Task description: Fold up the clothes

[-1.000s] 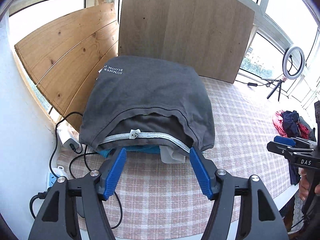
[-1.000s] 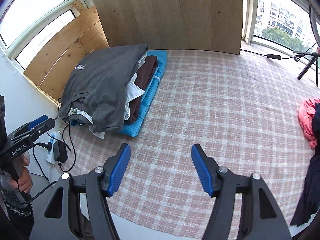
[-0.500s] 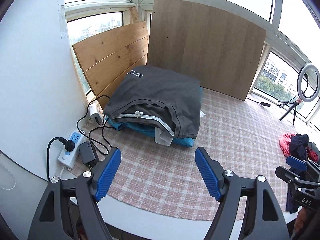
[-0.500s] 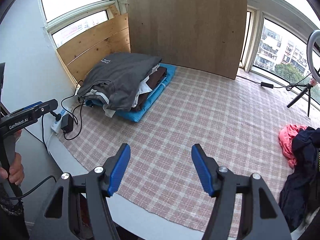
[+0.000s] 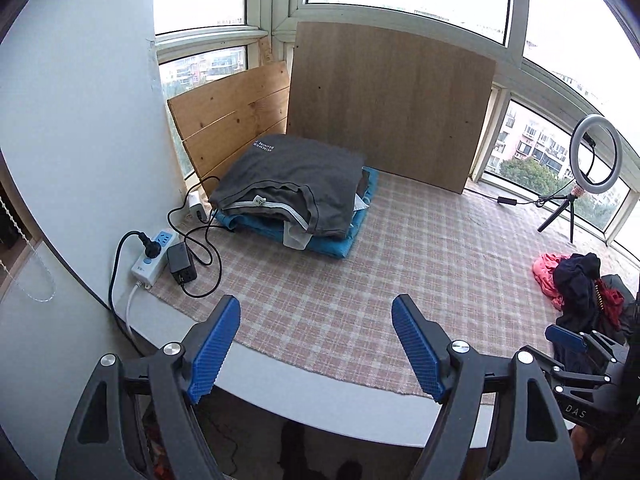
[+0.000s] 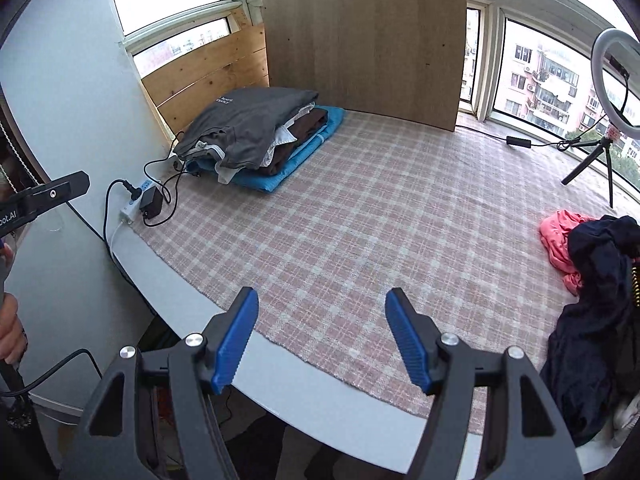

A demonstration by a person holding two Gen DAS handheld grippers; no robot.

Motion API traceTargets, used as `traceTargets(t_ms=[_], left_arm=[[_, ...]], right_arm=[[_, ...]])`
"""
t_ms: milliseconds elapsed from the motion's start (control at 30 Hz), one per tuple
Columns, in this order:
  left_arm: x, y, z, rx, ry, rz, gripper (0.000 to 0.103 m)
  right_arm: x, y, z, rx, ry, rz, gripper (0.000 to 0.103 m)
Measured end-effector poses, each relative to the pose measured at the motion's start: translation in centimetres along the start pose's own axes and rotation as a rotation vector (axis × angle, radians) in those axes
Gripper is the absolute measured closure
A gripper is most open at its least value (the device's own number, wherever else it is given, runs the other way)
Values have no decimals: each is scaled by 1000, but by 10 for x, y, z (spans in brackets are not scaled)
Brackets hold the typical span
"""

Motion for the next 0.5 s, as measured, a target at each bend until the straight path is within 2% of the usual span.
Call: traceTargets(t_ms=[500], left_arm=[[13, 28, 12, 39, -33, -15, 25]], right_arm=[[0, 17, 21, 13, 18, 22, 38]])
Point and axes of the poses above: each gripper's, at about its wrist camera, not at the fingertips, and y roughly against the way its jaws point, x to its right, z to its underside, the point moved 9 cm from there along -y, roughly the way its jaws point
